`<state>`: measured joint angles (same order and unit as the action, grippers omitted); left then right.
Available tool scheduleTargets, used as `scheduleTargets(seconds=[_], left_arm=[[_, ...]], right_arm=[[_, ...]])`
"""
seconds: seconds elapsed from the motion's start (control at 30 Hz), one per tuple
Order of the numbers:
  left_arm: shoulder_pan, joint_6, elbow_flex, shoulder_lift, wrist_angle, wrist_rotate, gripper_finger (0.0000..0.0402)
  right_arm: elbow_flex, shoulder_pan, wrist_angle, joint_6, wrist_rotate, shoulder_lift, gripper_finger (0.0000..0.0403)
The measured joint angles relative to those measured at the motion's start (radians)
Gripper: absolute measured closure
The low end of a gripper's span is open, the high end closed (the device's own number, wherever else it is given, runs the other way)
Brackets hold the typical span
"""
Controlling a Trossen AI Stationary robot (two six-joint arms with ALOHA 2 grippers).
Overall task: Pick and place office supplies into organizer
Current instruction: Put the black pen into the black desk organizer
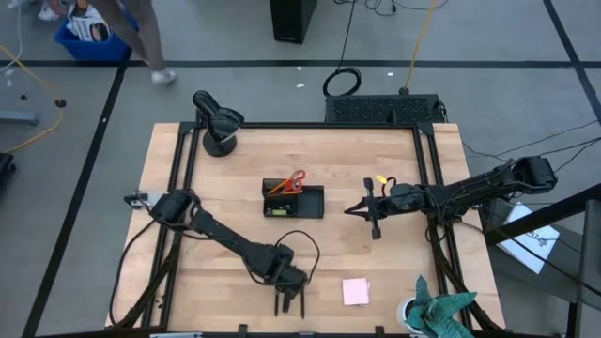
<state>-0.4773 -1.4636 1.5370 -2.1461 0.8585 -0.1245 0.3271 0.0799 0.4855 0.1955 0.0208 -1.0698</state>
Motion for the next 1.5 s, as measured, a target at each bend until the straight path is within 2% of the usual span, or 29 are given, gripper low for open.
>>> scheduleTargets(seconds=[0.17,0.43,0.8,0.97,1.23,1.4,1.5], left_arm=[[-0.010,0.037,0.001,-0.031,0.015,-0.042,0.0220],[-0.021,0.123,-0.002,-0.027,0.016,-0.015,0.0227],[-0.027,0.185,-0.006,-0.026,0.026,0.022,0.0350],[-0.032,0.229,-0.005,-0.025,0.018,0.058,0.0386],[-0.034,0.292,-0.006,-0.025,0.015,0.116,0.0371],[-0.039,0.329,-0.006,-0.021,0.012,0.136,0.0382],[-0.050,0.354,-0.008,-0.001,-0.006,0.204,0.0386]], right_arm=[[0.000,0.000,0.000,0.000,0.000,0.000,0.0403],[0.000,0.000,0.000,0.000,0.000,0.000,0.0403],[0.000,0.000,0.004,-0.005,0.000,0.000,0.0403],[0.000,0.000,0.004,-0.027,0.000,0.000,0.0403],[0.000,0.000,0.006,-0.053,-0.001,0.000,0.0403],[0.000,0.000,0.022,-0.053,-0.001,0.000,0.0403],[0.000,0.000,0.022,-0.053,-0.001,0.000,0.0403]])
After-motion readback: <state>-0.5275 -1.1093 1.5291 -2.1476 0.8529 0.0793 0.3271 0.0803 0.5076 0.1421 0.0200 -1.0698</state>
